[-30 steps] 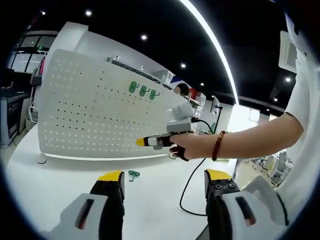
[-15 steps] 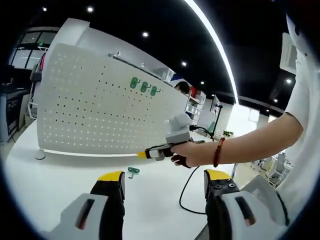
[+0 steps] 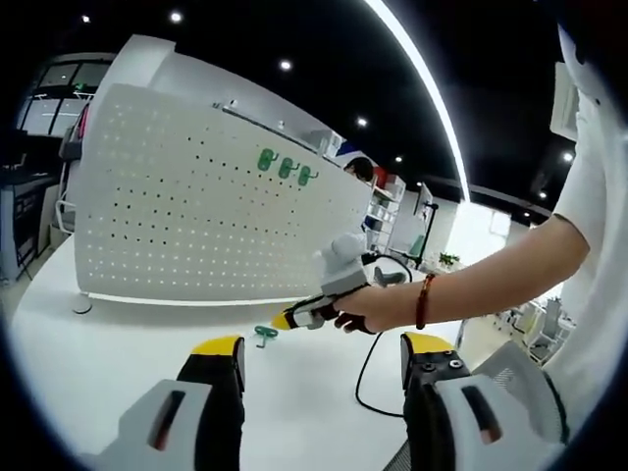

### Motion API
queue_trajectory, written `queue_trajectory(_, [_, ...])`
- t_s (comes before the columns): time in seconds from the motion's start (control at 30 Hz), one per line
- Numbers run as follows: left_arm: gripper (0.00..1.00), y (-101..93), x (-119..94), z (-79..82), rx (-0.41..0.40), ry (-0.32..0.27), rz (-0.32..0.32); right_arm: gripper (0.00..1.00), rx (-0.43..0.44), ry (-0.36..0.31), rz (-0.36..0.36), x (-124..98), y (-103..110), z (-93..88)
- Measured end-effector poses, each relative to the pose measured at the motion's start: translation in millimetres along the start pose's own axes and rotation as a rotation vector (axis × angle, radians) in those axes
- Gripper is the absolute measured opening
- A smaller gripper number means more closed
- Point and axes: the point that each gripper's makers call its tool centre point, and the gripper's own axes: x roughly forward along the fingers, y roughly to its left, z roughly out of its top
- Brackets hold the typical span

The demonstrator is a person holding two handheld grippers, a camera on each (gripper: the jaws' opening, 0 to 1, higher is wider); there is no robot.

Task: Insert the hook assembly into the mounting plate slot until the hook locks in place.

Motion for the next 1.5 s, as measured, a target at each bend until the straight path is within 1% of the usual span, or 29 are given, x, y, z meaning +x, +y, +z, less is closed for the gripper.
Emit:
queue_trajectory(0.2, [0.66,3.0,-1.4,-1.6,-0.003,0.002,0.01,0.1,-0.006,0.037,-0.004,6.8,-3.4,-12.8])
queue_trajectory(0.3, [0.66,4.7,-1.8,-3.0,-0.013,0.003,0.015,0.08,0.007,0.043,0.003,8.3,-3.1,-14.9])
queue_trajectory(0.37, [0.66,5.6,-2.0,-3.2,-0.014,0.003,0.019,0.08,-0.02,0.053,0.002,9.5,-2.0,-16.7])
queue_trajectory(0.4, [0.66,6.0,-2.0,-3.4,-0.014,0.004,0.02,0.08,-0.02,0.059,0.002,11.2,-2.3,-18.2])
queue_trajectory(0.57, [0.66,7.9,-3.2,-4.3,-0.009,0.01,0.028,0.08,-0.022,0.066,0.001,15.2,-3.1,-20.2])
queue_trajectory(0.73, [0.66,11.4,-6.1,-5.0,-0.023,0.008,0.039,0.08,-0.041,0.076,0.002,20.3,-2.8,-22.3])
queue_trajectory(0.83, [0.65,12.5,-6.7,-5.9,-0.022,0.012,0.042,0.03,-0.039,0.082,0.019,21.6,0.1,-23.0])
queue_trajectory(0.9, [0.65,13.4,-7.0,-5.8,-0.022,0.012,0.045,0.03,-0.047,0.08,0.021,21.9,1.0,-22.3])
queue_trajectory(1.1, [0.65,14.0,-6.4,-6.2,-0.022,0.014,0.048,0.02,-0.039,0.086,0.017,20.6,0.6,-24.0])
queue_trajectory(1.17, [0.65,12.9,-6.0,-6.8,-0.021,0.016,0.045,0.02,-0.019,0.091,0.013,18.4,0.3,-25.8])
queue_trajectory(1.27, [0.65,11.4,-5.4,-7.1,-0.02,0.017,0.043,0.01,-0.021,0.078,0.006,14.2,0.1,-24.7])
queue_trajectory(1.37, [0.65,10.0,-4.6,-7.2,-0.016,0.018,0.04,0.01,-0.003,0.055,0.008,9.9,0.7,-20.8])
queue_trajectory(1.5, [0.64,8.8,-3.3,-6.2,-0.019,0.017,0.039,0.01,0.0,0.012,0.005,3.4,3.2,-10.9])
